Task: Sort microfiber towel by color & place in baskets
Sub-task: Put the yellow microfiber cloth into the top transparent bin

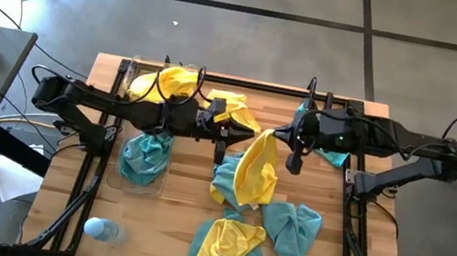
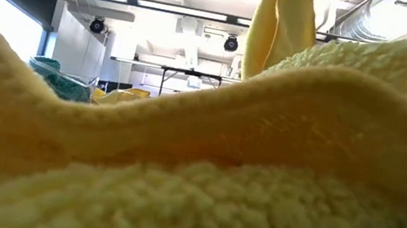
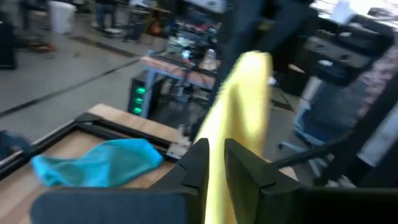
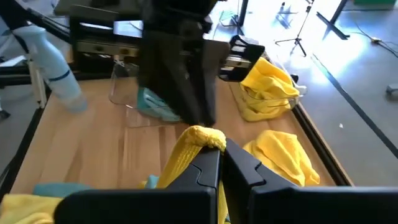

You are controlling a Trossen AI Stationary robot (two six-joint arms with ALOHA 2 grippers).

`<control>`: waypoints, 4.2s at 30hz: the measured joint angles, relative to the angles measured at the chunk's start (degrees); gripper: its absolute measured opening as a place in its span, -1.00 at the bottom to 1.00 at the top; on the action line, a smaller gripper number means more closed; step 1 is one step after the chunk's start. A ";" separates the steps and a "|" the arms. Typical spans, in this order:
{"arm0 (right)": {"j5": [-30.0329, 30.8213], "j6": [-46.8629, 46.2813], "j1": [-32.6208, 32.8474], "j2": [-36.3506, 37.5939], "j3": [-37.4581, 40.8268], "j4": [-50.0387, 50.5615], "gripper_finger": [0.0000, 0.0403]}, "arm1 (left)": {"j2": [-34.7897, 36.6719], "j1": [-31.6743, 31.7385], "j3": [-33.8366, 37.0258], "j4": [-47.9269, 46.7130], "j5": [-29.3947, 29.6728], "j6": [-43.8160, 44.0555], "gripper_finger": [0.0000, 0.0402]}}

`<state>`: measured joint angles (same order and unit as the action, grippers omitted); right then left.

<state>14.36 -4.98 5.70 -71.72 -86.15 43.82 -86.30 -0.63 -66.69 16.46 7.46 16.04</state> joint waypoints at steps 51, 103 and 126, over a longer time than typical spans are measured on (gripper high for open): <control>11.26 -0.05 -3.84 -5.73 -0.04 -12.88 -1.00 | -3.38 8.69 -16.29 -43.46 -4.86 -14.34 -0.98; 8.26 -36.56 -3.79 -14.16 27.21 -8.36 -0.36 | -20.39 45.14 -29.64 -93.09 0.66 -7.84 -1.00; 6.55 -35.49 -2.83 -14.16 27.21 -7.78 -0.36 | -16.76 48.49 -6.40 -71.66 -9.92 16.62 -1.00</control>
<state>20.91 -40.47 2.88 -85.89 -58.94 36.04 -103.07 47.86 -73.08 -55.20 -2.46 32.66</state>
